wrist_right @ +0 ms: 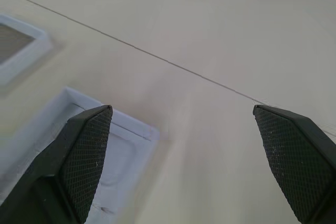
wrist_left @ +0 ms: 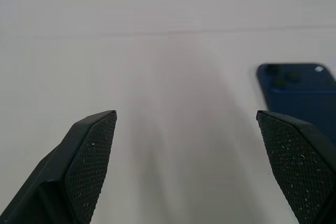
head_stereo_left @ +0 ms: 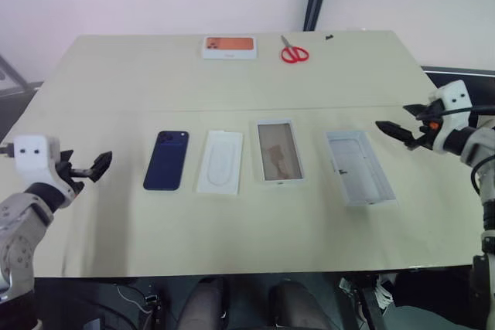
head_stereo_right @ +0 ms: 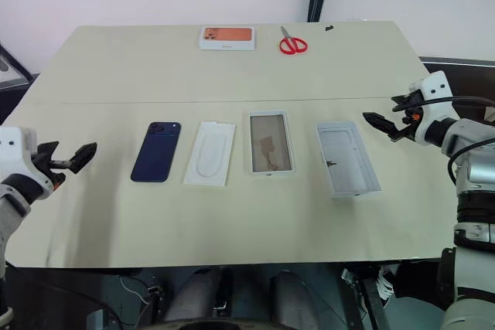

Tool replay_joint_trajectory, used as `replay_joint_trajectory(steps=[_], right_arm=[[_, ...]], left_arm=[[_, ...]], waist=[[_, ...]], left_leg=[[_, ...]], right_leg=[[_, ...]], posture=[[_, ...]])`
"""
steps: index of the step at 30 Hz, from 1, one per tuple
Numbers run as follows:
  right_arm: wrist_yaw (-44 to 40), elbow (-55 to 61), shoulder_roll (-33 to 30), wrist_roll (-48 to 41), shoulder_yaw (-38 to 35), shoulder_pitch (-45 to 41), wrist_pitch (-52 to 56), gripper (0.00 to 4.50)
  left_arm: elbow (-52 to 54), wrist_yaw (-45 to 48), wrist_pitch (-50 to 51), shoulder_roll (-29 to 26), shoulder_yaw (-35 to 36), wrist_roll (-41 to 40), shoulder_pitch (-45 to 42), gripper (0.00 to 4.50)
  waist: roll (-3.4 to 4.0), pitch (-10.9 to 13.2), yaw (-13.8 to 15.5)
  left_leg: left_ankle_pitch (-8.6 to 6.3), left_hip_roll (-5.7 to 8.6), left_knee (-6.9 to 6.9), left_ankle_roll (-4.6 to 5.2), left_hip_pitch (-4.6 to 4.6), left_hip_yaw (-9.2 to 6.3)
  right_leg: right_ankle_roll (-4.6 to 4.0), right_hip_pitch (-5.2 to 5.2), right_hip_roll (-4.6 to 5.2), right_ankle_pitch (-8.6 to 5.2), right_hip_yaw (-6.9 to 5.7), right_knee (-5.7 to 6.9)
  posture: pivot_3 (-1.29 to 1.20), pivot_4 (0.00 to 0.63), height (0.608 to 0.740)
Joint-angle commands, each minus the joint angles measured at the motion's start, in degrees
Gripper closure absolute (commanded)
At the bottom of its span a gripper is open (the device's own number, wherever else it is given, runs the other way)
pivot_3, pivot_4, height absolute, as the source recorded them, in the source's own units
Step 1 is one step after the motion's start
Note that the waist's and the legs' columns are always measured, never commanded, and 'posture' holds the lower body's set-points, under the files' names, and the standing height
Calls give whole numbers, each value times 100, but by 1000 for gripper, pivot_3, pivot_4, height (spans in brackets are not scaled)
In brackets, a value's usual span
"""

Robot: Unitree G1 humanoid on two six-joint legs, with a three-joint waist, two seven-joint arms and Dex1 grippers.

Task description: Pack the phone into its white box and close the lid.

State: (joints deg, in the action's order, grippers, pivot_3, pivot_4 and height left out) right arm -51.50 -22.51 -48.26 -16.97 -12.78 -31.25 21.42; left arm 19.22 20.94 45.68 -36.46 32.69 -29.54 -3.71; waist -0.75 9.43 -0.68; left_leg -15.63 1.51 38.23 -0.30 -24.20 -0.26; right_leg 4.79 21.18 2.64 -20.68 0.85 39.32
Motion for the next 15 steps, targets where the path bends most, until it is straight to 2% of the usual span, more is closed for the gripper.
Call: replay_joint_trajectory(steps=[1, 6, 8, 10, 12, 15], right_arm=[[45, 686, 32, -215, -112, 147, 270, 0], [115, 1660, 115, -347, -11, 472, 635, 0], [126, 2005, 169, -376, 89, 555, 740, 0], [127, 2178, 197, -398, 123, 590, 819, 0], [72, 2535, 269, -405, 363, 579, 853, 0], [49, 2895, 315, -429, 556, 589, 923, 0]], left_arm=[[-72, 55, 33, -127, -205, -41, -324, 15], [-172, 12, 617, 18, -821, -336, -1284, 15], [-60, -62, 1024, 61, -1373, -318, -1712, 15], [-17, -89, 1264, 56, -1634, -297, -1905, 15], [35, -105, 1849, 408, -1941, -673, -2324, 15], [31, -263, 2561, 870, -1872, -1097, -2715, 15]], waist=[[0, 0, 5], [0, 0, 23], [-1, 0, 22], [-1, 0, 6], [-1, 0, -9], [-2, 0, -10]], left_leg=[[2, 0, 0, -3, 0, 0], [2, 0, 3, -3, -3, -1], [3, 1, 4, -4, -3, -1], [5, 1, 4, -8, -4, -1], [7, 1, 3, -12, -5, 0], [9, 1, 4, -15, -8, -1]], right_leg=[[0, 2, 0, 0, 0, 1], [0, 3, 0, 0, -1, 3], [0, 2, -1, 0, -1, 3], [1, 3, -2, 0, 0, 3], [1, 7, -3, 0, 1, 3], [1, 11, -6, 0, 1, 7]], posture=[[0, 150, 740], [0, 150, 740], [0, 150, 740], [0, 150, 740], [0, 150, 740], [0, 150, 740]])
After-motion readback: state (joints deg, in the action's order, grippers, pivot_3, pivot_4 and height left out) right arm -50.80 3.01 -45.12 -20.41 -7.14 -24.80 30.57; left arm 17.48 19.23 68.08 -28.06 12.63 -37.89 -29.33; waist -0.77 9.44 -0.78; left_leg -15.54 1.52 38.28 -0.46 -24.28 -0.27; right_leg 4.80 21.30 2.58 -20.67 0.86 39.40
